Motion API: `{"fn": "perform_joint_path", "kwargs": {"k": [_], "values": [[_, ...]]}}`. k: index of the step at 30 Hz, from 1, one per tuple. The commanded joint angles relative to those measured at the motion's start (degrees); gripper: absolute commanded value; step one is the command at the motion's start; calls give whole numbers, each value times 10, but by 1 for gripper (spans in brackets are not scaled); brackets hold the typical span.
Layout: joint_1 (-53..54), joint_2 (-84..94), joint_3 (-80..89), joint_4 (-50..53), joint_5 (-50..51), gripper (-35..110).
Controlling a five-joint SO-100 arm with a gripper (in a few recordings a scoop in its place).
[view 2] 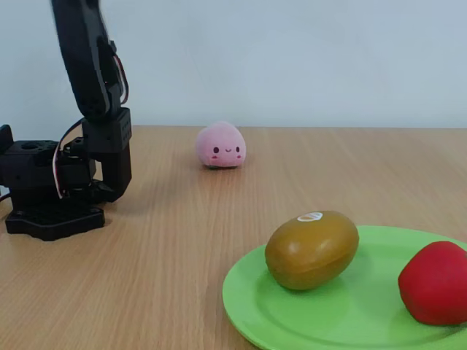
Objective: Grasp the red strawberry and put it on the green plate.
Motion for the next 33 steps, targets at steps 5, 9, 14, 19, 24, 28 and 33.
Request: {"fn": "perform_joint_path", "kwargs": {"k": [5, 9, 14, 19, 24, 28, 33], "values": [[-25, 288, 385, -75, -33, -8], [-25, 479, 654, -142, -89, -8], [-25, 689, 901, -149, -94, -8], [-21, 778, 1018, -149, 8, -6], [-45, 809, 1076, -153, 95, -5], [-52, 809, 1096, -143, 149, -4], [-41, 809, 1124, -125, 171, -5]]}}
